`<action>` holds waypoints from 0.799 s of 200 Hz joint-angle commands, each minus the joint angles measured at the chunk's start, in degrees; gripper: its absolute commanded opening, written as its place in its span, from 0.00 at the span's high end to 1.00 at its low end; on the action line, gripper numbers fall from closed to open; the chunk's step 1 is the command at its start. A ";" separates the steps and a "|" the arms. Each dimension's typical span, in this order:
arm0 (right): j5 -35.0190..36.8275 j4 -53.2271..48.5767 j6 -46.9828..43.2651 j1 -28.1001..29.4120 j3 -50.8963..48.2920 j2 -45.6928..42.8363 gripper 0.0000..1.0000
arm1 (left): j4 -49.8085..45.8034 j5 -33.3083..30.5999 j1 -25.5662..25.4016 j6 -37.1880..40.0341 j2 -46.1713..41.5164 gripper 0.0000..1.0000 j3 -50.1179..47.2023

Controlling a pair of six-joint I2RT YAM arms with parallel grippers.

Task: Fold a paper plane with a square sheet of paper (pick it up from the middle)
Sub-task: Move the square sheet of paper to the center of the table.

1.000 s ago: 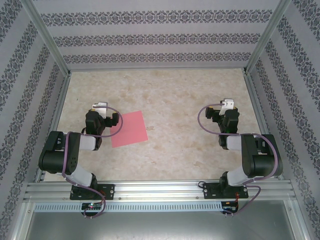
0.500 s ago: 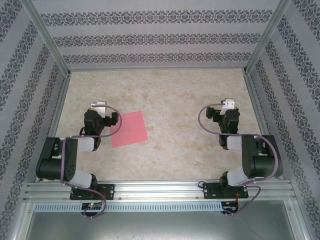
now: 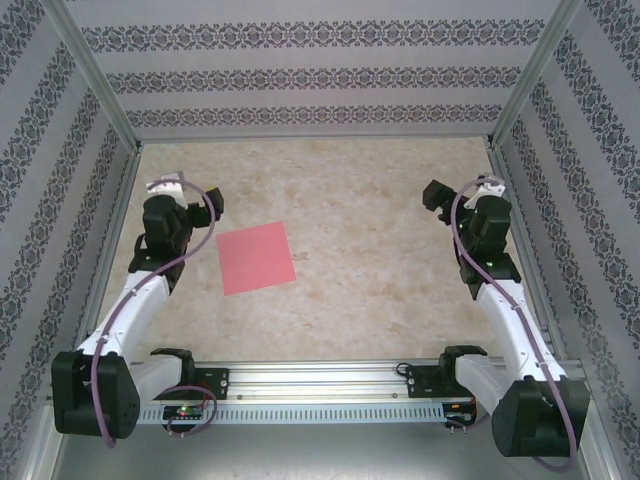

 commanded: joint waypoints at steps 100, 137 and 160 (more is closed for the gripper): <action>5.90 -21.66 14.20 29.40 0.60 -0.78 0.02 | -23.92 19.41 1.25 -12.07 -3.13 0.00 4.02; 13.70 -21.21 17.79 39.61 1.73 1.43 0.03 | -22.96 24.45 1.26 -11.69 -0.76 0.00 4.57; 16.10 -20.08 18.83 44.55 4.80 6.58 0.04 | -22.51 26.92 1.25 -12.16 1.30 0.00 5.30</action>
